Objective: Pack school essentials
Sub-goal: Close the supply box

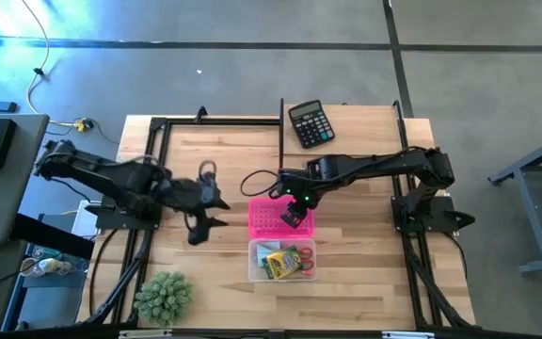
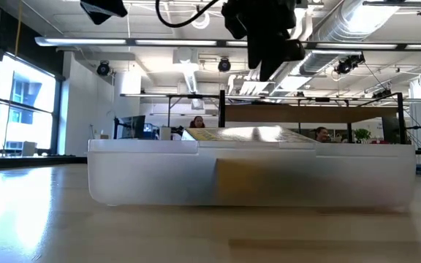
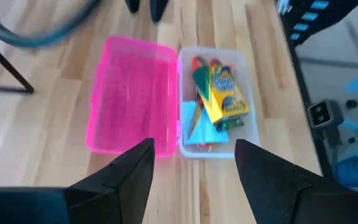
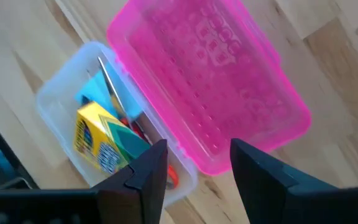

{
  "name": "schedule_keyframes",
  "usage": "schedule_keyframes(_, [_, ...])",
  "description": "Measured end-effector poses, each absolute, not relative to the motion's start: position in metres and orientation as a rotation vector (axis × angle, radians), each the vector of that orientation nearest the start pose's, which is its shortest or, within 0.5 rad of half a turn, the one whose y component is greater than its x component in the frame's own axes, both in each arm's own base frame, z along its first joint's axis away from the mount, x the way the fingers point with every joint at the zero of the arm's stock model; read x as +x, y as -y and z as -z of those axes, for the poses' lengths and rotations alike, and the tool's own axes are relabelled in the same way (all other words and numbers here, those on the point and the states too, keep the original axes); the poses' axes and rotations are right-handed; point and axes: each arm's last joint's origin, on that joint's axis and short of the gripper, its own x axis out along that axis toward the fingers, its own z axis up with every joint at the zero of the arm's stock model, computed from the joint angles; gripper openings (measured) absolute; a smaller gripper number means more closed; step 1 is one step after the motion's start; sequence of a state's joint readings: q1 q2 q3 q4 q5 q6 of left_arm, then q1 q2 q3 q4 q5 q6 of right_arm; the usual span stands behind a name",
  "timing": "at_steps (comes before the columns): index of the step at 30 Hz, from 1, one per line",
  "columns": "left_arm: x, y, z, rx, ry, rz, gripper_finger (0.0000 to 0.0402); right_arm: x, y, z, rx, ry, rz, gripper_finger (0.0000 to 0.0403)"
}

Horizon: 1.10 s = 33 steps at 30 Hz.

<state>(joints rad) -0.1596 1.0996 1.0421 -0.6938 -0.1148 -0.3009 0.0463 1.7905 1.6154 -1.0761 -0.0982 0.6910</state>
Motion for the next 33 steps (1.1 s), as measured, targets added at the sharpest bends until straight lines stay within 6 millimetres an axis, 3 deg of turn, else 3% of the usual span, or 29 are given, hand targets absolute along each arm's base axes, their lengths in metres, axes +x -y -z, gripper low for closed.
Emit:
schedule_keyframes(10, [0.259, 0.074, -0.284, -0.215, -0.776, -0.095, 0.0211, 0.358, -0.022, -0.285, 0.549, -1.268, 0.257, 0.0165])
schedule_keyframes(21, [0.293, 0.124, -0.235, -0.285, -0.787, -0.099, 0.0211, 0.358, -0.053, -0.284, 0.486, -1.244, 0.228, 0.0165])
schedule_keyframes(33, [0.308, 0.151, -0.191, -0.330, -0.831, -0.136, 0.0211, 0.355, -0.075, -0.230, 0.516, -1.232, 0.235, 0.0165])
